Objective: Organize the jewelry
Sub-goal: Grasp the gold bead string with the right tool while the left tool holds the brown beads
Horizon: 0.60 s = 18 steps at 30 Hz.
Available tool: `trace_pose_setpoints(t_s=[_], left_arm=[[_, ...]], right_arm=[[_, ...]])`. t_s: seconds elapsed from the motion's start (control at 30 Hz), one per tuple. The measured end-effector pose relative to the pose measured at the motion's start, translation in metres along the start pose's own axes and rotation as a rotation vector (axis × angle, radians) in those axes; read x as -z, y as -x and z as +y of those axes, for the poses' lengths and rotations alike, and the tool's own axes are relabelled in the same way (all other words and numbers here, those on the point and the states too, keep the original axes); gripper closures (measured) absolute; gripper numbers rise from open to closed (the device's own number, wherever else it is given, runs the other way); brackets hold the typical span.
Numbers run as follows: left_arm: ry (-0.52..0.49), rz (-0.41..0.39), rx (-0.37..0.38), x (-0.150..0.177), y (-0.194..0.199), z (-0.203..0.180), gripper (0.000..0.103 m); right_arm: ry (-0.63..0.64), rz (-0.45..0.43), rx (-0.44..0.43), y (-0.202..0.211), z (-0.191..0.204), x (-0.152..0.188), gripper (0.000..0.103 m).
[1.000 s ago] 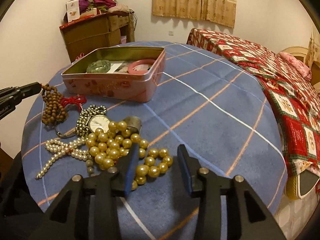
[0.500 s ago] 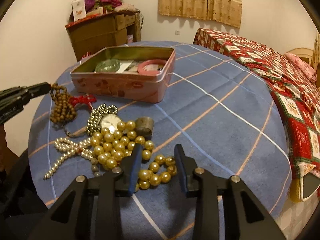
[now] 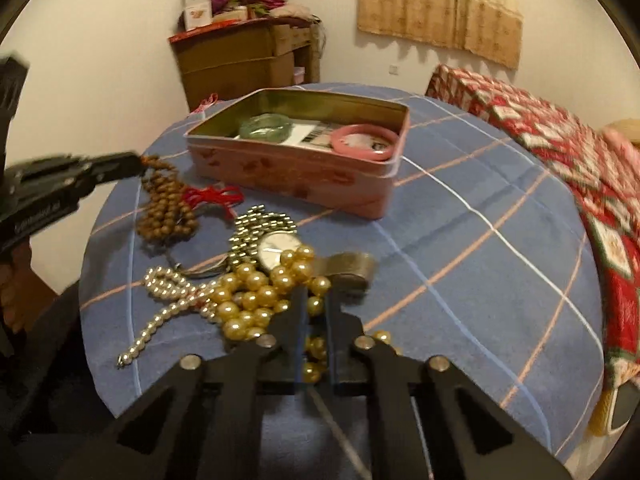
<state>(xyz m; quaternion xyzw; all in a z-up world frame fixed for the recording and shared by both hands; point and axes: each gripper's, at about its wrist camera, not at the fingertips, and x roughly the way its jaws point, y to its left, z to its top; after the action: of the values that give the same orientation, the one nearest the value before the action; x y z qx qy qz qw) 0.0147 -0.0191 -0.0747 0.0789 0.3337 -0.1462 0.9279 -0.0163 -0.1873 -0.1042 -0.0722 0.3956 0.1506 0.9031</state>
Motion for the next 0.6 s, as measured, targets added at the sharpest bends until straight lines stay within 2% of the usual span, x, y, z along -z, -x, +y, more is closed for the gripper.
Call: trace_pose_setpoints(t_s=[0.13, 0.23, 0.3, 0.37, 0.47, 0.6], left_arm=[[0.006, -0.007, -0.001, -0.001, 0.002, 0.003, 0.103], [0.011, -0.014, -0.001, -0.003, 0.004, 0.004, 0.103], [0.011, -0.016, -0.003, -0.003, 0.004, 0.003, 0.103], [0.01, -0.011, -0.002, -0.002, 0.004, 0.003, 0.103], [0.009, -0.001, 0.0, -0.001, 0.002, 0.002, 0.103], [0.007, 0.0, 0.003, 0.0, 0.001, 0.002, 0.103]], right_arm=[[0.012, -0.001, 0.008, 0.003, 0.006, -0.001, 0.093], [-0.044, -0.051, 0.029, 0.014, -0.003, -0.004, 0.087], [-0.066, -0.059, 0.017, 0.017, -0.005, -0.008, 0.077], [-0.07, -0.064, 0.002, 0.017, -0.002, -0.01, 0.058], [-0.064, -0.042, -0.026, 0.009, 0.006, -0.009, 0.057], [-0.054, -0.013, -0.049, -0.005, 0.013, -0.005, 0.062]])
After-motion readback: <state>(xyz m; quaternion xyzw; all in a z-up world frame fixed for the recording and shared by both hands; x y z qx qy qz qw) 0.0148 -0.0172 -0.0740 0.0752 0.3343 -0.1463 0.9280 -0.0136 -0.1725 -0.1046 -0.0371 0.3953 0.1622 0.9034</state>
